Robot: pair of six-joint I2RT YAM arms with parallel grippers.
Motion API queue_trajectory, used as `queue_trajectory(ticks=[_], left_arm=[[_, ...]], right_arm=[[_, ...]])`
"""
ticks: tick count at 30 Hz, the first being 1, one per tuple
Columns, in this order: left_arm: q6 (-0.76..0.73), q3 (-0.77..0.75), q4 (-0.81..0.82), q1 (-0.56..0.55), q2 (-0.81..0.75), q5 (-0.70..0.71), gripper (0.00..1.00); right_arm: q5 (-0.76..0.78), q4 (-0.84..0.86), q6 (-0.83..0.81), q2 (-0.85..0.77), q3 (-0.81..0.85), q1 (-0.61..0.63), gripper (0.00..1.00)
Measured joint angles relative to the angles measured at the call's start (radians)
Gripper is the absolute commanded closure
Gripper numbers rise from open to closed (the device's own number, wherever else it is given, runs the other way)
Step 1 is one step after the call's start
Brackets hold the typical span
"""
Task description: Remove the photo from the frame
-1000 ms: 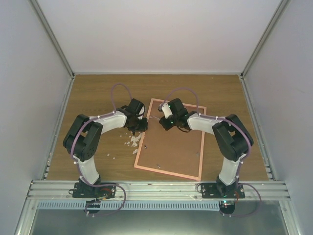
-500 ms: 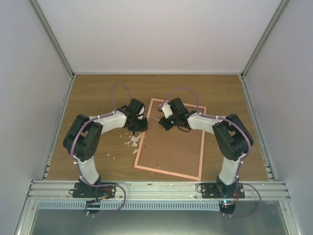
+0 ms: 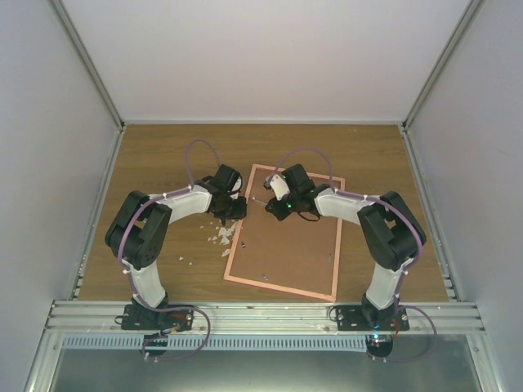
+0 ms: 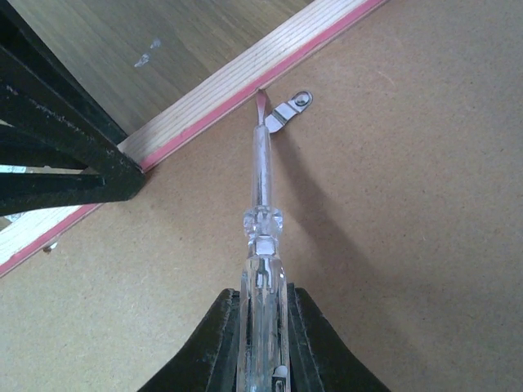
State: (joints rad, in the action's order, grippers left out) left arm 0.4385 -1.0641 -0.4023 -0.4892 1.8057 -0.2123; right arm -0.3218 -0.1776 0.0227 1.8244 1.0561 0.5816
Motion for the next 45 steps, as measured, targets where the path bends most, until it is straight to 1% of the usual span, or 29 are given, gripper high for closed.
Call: queue_trajectory(ticks=[6,10,12,14,18,22,28,33,38,41,45], left_arm=[[0.008,0.006,0.007,0.000,-0.004,0.000,0.89],[0.022,0.033,0.035,0.003,-0.019,0.000,0.89],[0.030,0.052,0.047,0.009,-0.033,0.000,0.91],[0.043,0.076,0.055,0.019,-0.050,0.000,0.92],[0.074,0.126,0.072,0.042,-0.090,0.000,0.92],[0.132,0.212,0.080,0.065,-0.168,0.014,0.92],[0.245,0.341,0.077,0.078,-0.299,0.044,0.92],[0.368,0.451,0.081,0.079,-0.419,0.059,0.92],[0.533,0.606,0.169,0.076,-0.568,0.051,0.92],[0.628,0.667,0.201,0.056,-0.637,0.049,0.87],[0.730,0.696,0.188,0.005,-0.691,0.060,0.79]], right_arm=[[0.012,-0.016,0.001,-0.040,-0.031,0.001,0.99],[0.025,-0.034,0.012,-0.106,-0.081,0.002,0.99],[0.027,-0.034,0.020,-0.151,-0.109,0.002,1.00],[0.032,-0.032,0.032,-0.198,-0.132,0.002,1.00],[0.063,-0.002,0.061,-0.290,-0.179,0.002,1.00],[0.106,0.034,0.091,-0.374,-0.239,0.002,0.99],[0.160,0.092,0.134,-0.474,-0.324,0.002,0.99],[0.180,0.126,0.159,-0.512,-0.356,0.002,1.00],[0.187,0.152,0.177,-0.526,-0.382,0.002,0.99],[0.187,0.161,0.184,-0.535,-0.399,0.002,0.99],[0.185,0.179,0.192,-0.546,-0.413,0.002,0.99]])
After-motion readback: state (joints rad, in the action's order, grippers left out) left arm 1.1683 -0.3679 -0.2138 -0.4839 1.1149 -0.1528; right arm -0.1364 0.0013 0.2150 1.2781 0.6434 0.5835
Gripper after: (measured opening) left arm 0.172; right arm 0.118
